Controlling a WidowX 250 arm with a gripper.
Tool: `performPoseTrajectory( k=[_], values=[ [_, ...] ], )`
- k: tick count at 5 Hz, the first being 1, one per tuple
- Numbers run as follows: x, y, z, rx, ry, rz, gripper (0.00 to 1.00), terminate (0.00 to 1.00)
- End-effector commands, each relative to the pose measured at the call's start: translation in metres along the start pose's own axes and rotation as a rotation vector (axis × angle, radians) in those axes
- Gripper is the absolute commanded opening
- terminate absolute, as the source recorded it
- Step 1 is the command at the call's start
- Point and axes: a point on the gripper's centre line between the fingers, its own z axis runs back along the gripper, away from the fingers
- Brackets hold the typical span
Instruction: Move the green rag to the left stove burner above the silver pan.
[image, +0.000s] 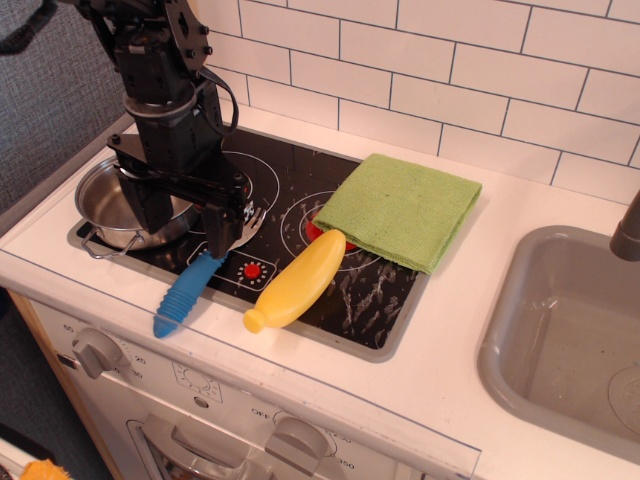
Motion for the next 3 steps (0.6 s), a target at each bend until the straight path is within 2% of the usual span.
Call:
performPoseTrajectory(
  k=[1,3],
  values=[
    [0.0,0.0,0.0,0.0,0.0,0.0,1.0,0.0],
    [0.057,-0.029,0.005,-0.054,-0.026,-0.017,1.0,0.0]
  ],
)
